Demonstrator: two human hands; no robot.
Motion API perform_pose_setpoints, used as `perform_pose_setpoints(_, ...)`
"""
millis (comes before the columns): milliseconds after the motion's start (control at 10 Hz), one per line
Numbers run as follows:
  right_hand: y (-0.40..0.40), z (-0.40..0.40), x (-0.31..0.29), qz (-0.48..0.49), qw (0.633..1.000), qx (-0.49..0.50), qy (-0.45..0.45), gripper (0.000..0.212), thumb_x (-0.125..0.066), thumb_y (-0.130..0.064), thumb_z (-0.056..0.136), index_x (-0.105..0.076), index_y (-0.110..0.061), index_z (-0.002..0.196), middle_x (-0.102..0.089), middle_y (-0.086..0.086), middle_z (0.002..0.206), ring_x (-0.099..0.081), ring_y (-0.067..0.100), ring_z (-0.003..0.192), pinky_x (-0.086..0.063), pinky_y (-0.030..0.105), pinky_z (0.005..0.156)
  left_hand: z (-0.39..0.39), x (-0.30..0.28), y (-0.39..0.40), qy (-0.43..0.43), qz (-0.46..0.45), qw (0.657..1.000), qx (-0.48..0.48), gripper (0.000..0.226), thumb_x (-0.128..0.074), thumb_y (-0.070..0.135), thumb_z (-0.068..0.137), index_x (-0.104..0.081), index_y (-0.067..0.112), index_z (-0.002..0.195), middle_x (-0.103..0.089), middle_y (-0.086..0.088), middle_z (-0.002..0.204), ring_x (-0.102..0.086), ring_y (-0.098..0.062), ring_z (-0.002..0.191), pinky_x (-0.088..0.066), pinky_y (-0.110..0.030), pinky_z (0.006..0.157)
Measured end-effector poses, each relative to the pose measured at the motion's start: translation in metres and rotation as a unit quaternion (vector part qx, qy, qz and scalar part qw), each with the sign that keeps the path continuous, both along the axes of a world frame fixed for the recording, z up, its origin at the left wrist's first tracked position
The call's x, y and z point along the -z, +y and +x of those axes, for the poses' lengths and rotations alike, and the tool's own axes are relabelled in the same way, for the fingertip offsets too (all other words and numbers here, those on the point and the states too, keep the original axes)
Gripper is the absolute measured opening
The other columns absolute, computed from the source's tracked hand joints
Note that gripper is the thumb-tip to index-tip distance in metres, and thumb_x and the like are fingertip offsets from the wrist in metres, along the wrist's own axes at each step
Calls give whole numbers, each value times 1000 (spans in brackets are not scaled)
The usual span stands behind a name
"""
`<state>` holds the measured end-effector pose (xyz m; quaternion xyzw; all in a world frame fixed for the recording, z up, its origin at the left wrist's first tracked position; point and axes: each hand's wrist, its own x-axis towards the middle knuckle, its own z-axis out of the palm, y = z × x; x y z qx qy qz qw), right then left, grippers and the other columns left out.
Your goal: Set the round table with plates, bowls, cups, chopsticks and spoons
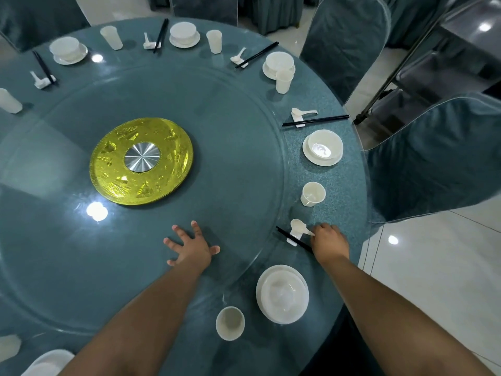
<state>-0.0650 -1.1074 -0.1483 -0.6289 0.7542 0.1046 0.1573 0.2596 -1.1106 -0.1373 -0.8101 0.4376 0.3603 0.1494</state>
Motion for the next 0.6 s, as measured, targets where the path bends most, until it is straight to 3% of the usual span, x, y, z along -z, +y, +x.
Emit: perform_pose_setpoints(600, 16, 4, -18, -12, 999, 1, -32, 39, -44, -39, 100, -52, -25, 136, -51, 2, 129, -44, 23, 124, -36, 37, 105, 5, -2, 4, -5, 7, 1000, 5, 103, -62, 55, 87, 14, 34, 152, 34, -11, 156, 22, -48, 143, -19, -74, 107)
